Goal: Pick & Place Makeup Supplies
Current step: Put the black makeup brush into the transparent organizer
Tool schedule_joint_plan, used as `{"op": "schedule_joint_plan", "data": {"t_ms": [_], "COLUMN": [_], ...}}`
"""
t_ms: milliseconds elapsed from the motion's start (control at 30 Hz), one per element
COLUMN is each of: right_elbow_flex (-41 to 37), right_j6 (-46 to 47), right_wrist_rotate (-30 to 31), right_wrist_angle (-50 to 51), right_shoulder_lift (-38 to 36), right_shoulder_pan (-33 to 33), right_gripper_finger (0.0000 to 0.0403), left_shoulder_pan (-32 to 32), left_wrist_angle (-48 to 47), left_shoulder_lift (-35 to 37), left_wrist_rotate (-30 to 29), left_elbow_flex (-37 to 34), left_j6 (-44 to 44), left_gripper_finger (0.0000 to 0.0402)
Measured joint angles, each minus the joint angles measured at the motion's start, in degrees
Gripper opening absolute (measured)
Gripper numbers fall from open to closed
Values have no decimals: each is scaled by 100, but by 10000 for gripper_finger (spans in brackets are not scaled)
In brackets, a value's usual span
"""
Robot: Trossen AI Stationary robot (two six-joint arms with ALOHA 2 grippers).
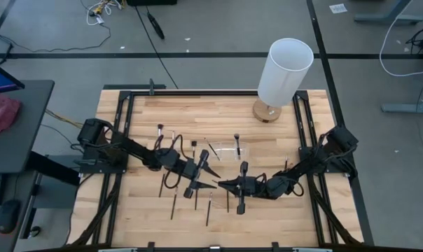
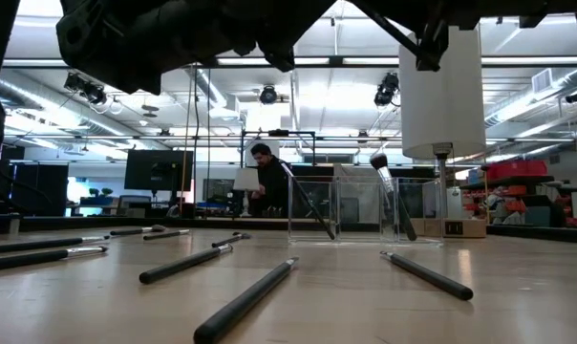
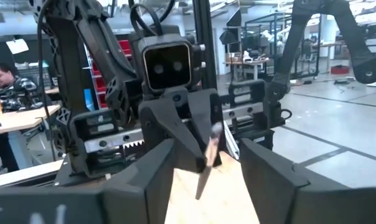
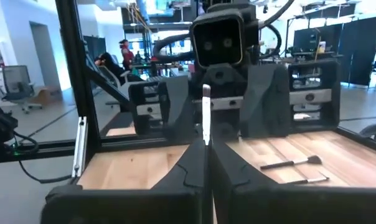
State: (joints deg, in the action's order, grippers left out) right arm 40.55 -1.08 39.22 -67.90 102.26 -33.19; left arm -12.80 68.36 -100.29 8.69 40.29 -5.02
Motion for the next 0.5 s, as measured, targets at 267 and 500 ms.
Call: {"op": "schedule_joint_plan", "data": {"t_ms": [267, 500], "right_elbow_flex": [-2, -2], "right_j6": [22, 61], "right_wrist_rotate": [-75, -89], "right_wrist_angle": [13, 15], "right_shoulder_lift": [2, 2], "right_shoulder_pan": [0, 0], "right_gripper_finger": [6, 6], "left_shoulder_pan": [2, 2], "left_wrist_angle": [53, 50], "left_shoulder_lift": [0, 0], "left_wrist_rotate": [-1, 202], "left_elbow_flex": [0, 0], "left_j6": [-18, -99], "left_gripper_finger": [95, 18]}}
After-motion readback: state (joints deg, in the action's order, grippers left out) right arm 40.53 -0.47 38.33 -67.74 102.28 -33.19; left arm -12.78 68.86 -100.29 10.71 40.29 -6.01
